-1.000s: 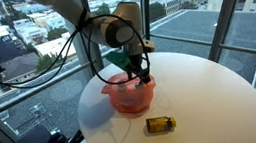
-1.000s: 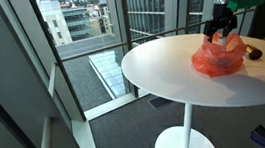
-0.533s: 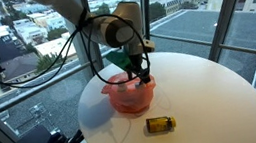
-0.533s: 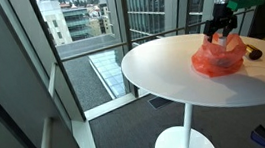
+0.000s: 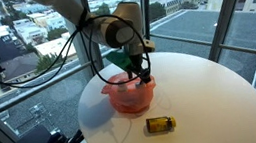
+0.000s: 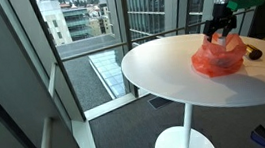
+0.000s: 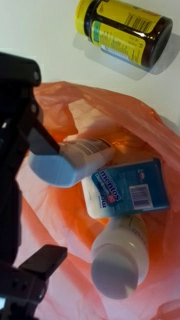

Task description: Move the white and blue bottle from the plastic bag to the table

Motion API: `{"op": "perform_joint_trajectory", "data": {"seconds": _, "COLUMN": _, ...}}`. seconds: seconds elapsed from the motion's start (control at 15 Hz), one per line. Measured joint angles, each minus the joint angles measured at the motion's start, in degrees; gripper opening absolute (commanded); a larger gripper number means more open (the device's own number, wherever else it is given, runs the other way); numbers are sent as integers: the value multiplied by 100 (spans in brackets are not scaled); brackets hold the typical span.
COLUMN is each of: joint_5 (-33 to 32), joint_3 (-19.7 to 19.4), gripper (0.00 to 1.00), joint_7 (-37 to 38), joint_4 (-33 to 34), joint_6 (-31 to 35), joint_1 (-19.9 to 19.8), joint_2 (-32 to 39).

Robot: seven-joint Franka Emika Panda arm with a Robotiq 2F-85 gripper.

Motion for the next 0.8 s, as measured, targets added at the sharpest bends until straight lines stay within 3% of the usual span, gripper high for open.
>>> {"op": "perform_joint_trajectory", "data": {"seconds": 0.8, "joint_5": 0, "joint_3": -29, "gripper": 100, "joint_7": 0, "joint_4": 2, "joint_6": 3, "joint_1": -5, "joint_2": 38}}
